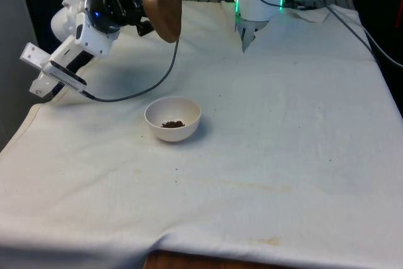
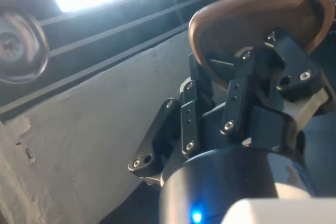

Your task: Pour the coffee beans from the cup into the bowl.

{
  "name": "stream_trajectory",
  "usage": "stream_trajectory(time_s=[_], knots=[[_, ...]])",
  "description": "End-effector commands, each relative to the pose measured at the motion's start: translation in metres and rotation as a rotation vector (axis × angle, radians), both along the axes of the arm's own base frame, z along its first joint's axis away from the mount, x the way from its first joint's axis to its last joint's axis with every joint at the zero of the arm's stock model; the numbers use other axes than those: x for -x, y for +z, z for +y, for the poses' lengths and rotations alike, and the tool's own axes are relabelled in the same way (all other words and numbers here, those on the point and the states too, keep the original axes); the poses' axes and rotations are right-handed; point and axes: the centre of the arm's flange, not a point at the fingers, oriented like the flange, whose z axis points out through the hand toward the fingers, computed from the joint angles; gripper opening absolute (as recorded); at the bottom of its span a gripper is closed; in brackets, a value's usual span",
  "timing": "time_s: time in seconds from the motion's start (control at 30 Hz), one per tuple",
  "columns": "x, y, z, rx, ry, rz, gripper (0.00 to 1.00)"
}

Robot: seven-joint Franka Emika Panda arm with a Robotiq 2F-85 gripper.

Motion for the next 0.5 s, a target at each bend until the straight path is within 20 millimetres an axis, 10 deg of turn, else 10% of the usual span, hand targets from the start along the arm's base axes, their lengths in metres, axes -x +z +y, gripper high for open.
stream_trajectory(time_s=[0.0, 0.47], knots=[[-0.0009, 0.0004, 0.0000, -0.019, -0.009, 0.004, 0.00], [0.0022, -0.0009, 0.0006, -0.093, -0.038, -0.021, 0.00]])
